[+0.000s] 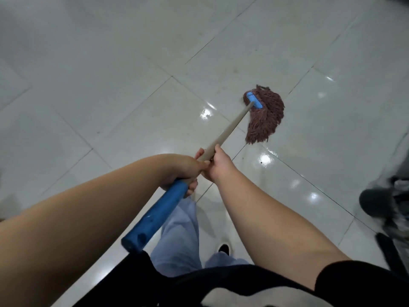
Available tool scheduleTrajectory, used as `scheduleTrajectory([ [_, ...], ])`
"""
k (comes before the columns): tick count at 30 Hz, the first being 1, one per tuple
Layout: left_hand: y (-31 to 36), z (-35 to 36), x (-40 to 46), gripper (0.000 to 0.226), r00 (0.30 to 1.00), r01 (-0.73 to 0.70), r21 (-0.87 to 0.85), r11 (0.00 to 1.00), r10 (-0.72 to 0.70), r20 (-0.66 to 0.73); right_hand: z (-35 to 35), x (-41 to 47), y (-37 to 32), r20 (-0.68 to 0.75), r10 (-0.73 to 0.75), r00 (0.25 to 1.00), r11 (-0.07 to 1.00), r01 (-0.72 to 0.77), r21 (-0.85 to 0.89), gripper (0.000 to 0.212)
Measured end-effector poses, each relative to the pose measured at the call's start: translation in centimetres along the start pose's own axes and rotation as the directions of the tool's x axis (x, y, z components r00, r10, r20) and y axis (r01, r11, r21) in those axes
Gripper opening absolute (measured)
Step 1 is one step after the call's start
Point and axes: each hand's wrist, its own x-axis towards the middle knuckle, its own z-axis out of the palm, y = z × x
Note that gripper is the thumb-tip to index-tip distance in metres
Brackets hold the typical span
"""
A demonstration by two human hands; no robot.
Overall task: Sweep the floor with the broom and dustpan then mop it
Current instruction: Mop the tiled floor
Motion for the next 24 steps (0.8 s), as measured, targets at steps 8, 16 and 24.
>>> scheduleTrajectory([
  [8,13.4,-6.0,4.5,0.036,0.98,-0.091,-0.066,0.994,0.101,0.173,8.6,5.8,-10.8,-0.059,-0.201,0.978,0.979,0.2,-0.026,0.034],
  [16,25.5,-7.0,8.2,0.036,0.974,-0.058,-0.084,0.995,0.075,0.215,12.4,8.3,-22.3,-0.013,-0.229,0.973,0.973,0.229,0.019,0.029],
  [24,43.6,-1.7,10.6,0.036,0.977,-0.061,-0.257,0.964,0.111,0.183,14.4,8.3,-40.5,0.067,-0.231,0.971,0.961,0.217,0.172,0.043],
])
